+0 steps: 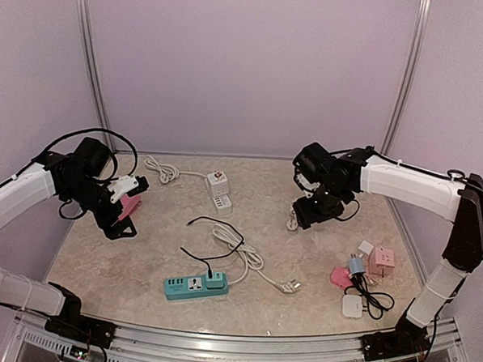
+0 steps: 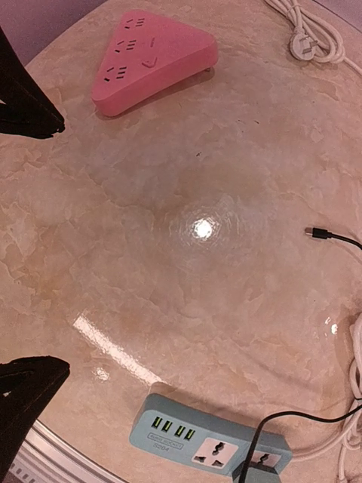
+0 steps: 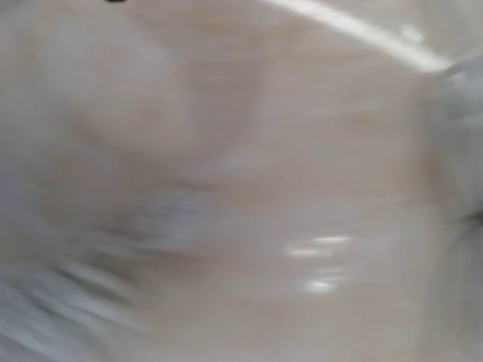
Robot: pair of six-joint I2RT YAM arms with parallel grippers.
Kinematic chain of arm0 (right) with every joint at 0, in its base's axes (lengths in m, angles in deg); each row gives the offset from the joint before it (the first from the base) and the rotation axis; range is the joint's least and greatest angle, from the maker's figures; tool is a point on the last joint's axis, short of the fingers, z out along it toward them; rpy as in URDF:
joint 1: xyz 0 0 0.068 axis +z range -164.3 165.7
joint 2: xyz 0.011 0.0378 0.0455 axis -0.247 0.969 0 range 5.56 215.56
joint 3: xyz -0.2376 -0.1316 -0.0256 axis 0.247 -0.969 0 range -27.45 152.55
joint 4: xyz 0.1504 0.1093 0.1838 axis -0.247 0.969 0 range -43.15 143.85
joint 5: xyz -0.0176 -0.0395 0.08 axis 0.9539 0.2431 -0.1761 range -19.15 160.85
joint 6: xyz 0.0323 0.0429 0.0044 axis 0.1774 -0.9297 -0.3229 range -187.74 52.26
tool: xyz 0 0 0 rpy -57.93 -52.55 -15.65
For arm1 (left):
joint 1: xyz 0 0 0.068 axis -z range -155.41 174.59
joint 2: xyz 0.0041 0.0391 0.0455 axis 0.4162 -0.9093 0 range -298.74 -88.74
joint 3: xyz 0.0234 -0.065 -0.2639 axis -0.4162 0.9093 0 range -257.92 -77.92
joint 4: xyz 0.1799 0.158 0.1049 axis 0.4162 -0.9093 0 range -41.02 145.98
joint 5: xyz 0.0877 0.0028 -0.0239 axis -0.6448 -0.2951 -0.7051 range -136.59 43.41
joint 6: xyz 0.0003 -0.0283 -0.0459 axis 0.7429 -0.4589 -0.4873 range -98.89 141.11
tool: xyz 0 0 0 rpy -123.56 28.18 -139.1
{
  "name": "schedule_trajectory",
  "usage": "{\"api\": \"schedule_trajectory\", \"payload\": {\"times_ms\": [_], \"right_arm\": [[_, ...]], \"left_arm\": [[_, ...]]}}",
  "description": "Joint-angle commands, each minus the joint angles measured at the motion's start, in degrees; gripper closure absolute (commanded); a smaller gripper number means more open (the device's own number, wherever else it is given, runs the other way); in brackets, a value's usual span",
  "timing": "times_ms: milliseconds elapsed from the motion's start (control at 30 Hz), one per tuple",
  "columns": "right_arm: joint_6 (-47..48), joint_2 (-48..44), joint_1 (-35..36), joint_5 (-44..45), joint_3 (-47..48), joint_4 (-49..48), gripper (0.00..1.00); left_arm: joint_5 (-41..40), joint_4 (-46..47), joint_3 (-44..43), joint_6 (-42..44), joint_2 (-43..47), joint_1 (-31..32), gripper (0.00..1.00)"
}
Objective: Insert the plug
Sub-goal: Pick up the plug from the center of the board.
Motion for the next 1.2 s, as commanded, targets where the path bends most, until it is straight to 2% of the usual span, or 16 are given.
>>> {"api": "schedule_trajectory", "payload": {"times_ms": [0, 167, 333, 533, 867, 967, 1033, 1100, 1167], "right_arm": [[-12.04, -3.36, -10.63, 7.48, -7.16, 4.87, 0.32], [-23.91, -7.96, -21.68, 3.69, -18.32, -0.55, 0.32], [-28.27, -8.64, -26.48, 3.2, -25.07, -5.69, 0.32], [-31.37, -9.25, -30.58, 7.43, -29.97, -9.08, 0.33], [-30.74, -2.26, -31.59, 1.23, -30.84, -15.76, 0.34], [-30.22, -1.6, -31.55, -1.7, -31.39, -17.15, 0.43], [-29.42, -2.11, -31.55, -3.96, -31.95, -18.48, 0.59], [-27.9, -3.02, -31.42, -5.4, -31.98, -19.63, 0.84], [-25.97, -4.1, -30.88, -5.1, -31.09, -19.82, 0.97]], "left_arm": [[0.92, 0.42, 0.9, 0.08, 1.31, -0.65, 0.01], [1.11, 0.8, 1.65, 0.12, 1.86, -0.58, 0.01], [1.3, 1.14, 2.02, 0.23, 2.13, -0.63, 0.01], [1.6, 1.23, 2.65, 0.43, 2.65, -0.65, 0.01], [1.17, 0.99, 2.47, 0.54, 2.64, -0.62, 0.01], [1.05, 0.8, 2.47, 0.58, 2.75, -0.61, 0.01], [1.06, 0.78, 2.41, 0.66, 2.78, -0.62, 0.01], [1.06, 0.86, 2.15, 0.7, 2.6, -0.63, 0.01], [1.08, 0.58, 1.91, 0.74, 2.44, -0.58, 0.01]]}}
